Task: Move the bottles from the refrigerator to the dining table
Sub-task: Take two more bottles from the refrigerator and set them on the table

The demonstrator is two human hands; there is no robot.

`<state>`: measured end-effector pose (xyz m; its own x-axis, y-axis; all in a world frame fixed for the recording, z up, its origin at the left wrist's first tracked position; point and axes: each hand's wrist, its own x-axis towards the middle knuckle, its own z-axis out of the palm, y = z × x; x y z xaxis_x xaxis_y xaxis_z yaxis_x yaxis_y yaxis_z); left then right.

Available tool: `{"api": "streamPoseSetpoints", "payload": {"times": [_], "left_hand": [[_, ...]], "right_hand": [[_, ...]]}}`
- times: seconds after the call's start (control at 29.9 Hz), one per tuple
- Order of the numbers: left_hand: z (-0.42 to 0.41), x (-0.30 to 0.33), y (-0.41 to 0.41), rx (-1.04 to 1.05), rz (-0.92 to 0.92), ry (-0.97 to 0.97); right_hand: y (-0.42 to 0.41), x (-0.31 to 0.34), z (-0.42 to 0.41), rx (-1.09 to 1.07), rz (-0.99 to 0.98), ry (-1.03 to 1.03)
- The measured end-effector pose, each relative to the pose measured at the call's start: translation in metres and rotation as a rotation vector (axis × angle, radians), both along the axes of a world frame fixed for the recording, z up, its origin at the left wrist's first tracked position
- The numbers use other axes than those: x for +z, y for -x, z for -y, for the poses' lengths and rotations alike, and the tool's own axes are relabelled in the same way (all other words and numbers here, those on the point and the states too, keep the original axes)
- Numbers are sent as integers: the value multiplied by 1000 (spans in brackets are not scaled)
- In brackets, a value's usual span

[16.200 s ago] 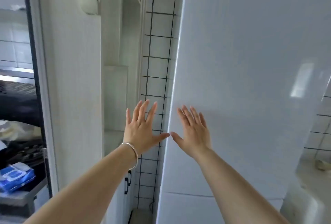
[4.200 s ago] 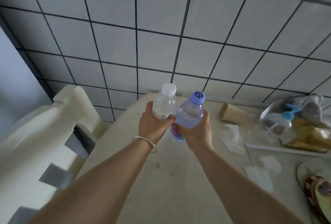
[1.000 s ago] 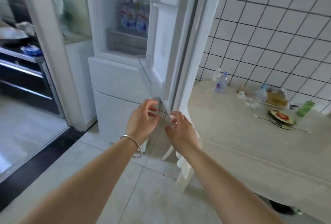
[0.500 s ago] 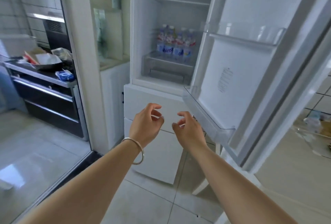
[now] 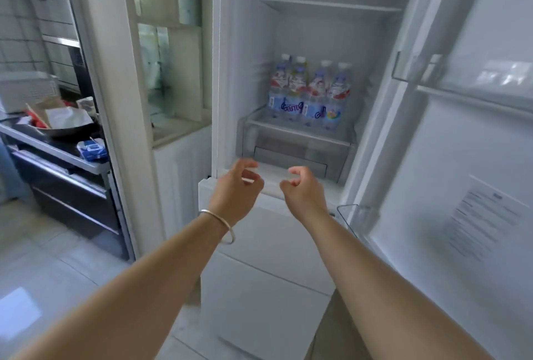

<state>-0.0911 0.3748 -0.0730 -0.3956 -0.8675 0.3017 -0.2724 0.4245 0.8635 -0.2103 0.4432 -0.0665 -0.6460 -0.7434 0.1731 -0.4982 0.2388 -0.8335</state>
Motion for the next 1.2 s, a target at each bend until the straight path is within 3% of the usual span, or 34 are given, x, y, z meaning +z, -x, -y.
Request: {"api": "streamPoseSetpoints", "payload": {"times": [0.47, 0.7, 0.87, 1.0, 1.2], "left_hand": [[222, 9, 133, -122, -60, -30], [316, 46, 213, -158, -101, -36], [359, 62, 263, -89, -78, 120], [379, 67, 288, 25, -181, 12], [406, 62, 325, -35, -336, -23]], "right_hand": [[127, 16, 205, -154, -4, 61], [190, 38, 297, -248, -60, 76], [219, 55, 341, -290, -195, 274], [239, 60, 365, -337, -361, 416], [261, 76, 395, -346, -305, 519]]}}
